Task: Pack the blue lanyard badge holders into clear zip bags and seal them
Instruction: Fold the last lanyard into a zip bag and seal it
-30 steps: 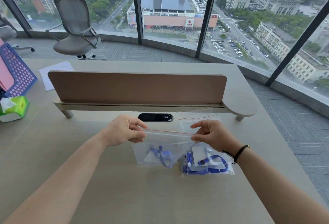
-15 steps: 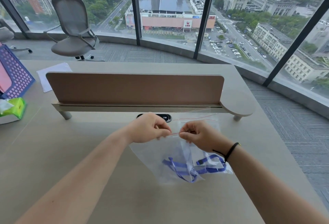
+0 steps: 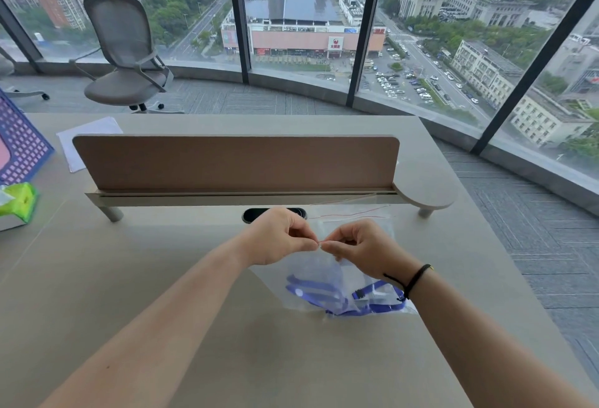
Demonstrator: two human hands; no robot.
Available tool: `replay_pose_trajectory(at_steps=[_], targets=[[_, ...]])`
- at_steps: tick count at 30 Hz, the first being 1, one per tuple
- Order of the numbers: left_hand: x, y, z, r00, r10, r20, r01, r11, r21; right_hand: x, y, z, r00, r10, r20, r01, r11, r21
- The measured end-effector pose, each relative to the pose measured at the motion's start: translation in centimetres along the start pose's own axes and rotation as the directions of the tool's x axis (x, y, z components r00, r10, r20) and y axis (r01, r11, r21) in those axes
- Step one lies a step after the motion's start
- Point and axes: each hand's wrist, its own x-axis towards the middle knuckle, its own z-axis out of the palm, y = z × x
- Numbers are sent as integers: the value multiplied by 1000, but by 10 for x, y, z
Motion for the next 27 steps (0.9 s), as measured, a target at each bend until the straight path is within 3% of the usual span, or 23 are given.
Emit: replay_pose_trajectory(at_steps=[7, 27], targets=[[0, 4, 0, 998, 55, -35, -56, 998, -18, -3, -2, -3, 998, -19, -61, 21, 999, 44], [6, 9, 11, 997, 77, 28, -77, 997, 18, -10, 5, -2, 990, -58, -127, 72, 992, 103]])
